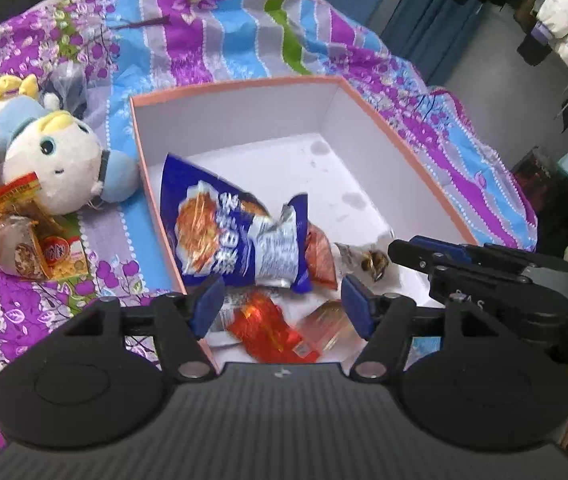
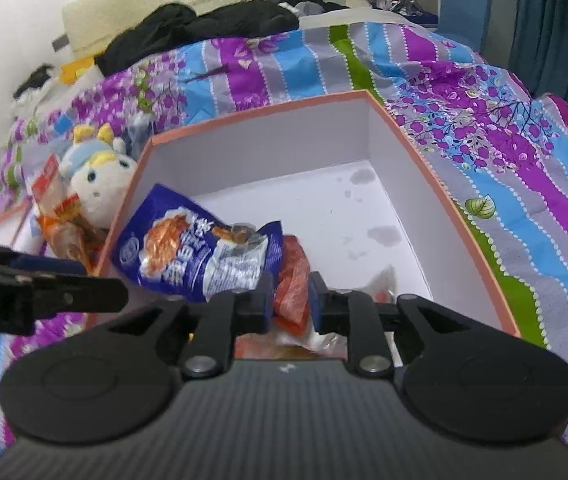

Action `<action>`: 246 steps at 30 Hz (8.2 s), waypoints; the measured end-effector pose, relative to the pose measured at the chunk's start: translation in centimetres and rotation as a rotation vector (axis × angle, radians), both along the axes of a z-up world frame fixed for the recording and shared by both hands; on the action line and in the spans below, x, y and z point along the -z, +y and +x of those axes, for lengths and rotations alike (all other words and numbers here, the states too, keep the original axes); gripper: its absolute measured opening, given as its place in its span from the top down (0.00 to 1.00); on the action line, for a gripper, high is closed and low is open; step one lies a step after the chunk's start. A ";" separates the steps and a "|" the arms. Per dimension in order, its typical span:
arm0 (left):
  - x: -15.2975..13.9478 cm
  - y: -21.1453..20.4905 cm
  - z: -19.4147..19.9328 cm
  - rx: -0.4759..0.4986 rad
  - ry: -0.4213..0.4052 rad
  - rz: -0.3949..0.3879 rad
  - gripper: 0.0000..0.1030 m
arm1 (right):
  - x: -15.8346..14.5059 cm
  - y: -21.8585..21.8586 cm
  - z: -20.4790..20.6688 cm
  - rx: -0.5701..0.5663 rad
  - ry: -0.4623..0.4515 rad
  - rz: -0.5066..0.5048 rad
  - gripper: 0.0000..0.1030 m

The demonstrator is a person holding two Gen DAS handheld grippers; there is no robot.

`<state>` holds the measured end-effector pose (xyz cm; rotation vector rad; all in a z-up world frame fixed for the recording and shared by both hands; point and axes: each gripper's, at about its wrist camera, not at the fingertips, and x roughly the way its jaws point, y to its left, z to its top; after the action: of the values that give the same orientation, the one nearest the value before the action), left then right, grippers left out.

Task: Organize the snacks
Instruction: 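Open both grippers over the deep box, dropping both packets inside, then move both grippers back to the snack pile, then grasp the orange-labelled clear bag with the left gripper while the right grasps a thin strip packet, then carry the orange-labelled bag and strip packet over the deep box, then open both grippers to drop the packets into the deep box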

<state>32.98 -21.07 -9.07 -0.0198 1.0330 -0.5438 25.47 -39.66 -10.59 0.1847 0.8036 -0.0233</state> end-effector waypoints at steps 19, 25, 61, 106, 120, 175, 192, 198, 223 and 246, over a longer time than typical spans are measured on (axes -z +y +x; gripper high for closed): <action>-8.2 7.1 -6.9 -0.073 -0.264 -0.080 0.32 | -8.0 5.1 -4.9 -0.041 -0.312 -0.078 0.56; -9.4 9.8 -9.8 -0.109 -0.343 -0.067 0.32 | -9.3 7.9 -6.7 -0.091 -0.380 -0.086 0.56; 1.8 24.1 -17.3 -0.336 -0.250 -0.031 0.32 | -0.6 22.5 -13.9 -0.304 -0.371 -0.056 0.56; 16.4 28.3 12.4 -0.408 -0.073 -0.251 0.09 | 14.1 25.6 13.2 -0.176 -0.211 -0.066 0.40; 17.3 26.7 14.0 -0.337 -0.107 -0.149 0.20 | 15.0 25.8 15.0 -0.344 -0.199 0.092 0.75; 5.1 25.5 -12.8 -0.465 -0.128 -0.038 0.26 | 3.7 22.3 -8.5 -0.247 -0.150 -0.048 0.91; -0.5 22.9 -14.7 -0.429 -0.176 -0.076 0.26 | -0.8 20.4 -11.2 -0.225 -0.214 -0.046 0.91; -3.4 21.0 -14.2 -0.397 -0.222 -0.098 0.26 | -3.2 18.4 -11.1 -0.180 -0.268 -0.053 0.91; -6.5 5.4 -6.4 -0.202 -0.256 -0.146 0.26 | -6.6 6.8 -6.1 0.011 -0.310 -0.138 0.91; 1.8 -3.8 2.2 -0.137 -0.094 0.009 0.26 | 3.5 -1.0 0.1 0.057 -0.052 -0.026 0.88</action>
<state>35.22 -24.92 -10.89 -0.0563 0.9353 -0.4113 25.59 -40.70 -14.10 0.1830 0.7455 -0.0825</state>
